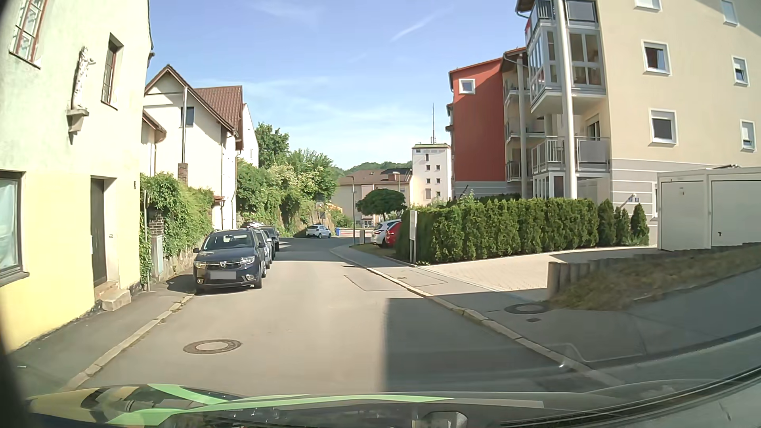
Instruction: Follow the waypoints while adhering to traffic rules and regulations
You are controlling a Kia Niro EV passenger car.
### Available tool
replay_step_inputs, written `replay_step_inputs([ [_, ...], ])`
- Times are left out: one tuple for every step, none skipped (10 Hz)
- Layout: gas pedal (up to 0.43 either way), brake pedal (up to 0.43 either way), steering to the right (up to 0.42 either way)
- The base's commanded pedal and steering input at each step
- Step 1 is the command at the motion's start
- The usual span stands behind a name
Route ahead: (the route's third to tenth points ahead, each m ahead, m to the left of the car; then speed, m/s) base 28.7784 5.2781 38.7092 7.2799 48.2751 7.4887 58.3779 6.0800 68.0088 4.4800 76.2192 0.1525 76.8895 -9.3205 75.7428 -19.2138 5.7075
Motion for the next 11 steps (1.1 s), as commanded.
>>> replay_step_inputs([
  [0.000,0.201,-0.056],
  [0.000,0.201,-0.062],
  [0.000,0.201,-0.071],
  [0.000,0.201,-0.079],
  [0.000,0.201,-0.086],
  [0.000,0.201,-0.088],
  [0.000,0.201,-0.088],
  [0.000,0.201,-0.089],
  [0.000,0.201,-0.091],
  [0.000,0.201,-0.095],
  [0.000,0.195,-0.101],
])
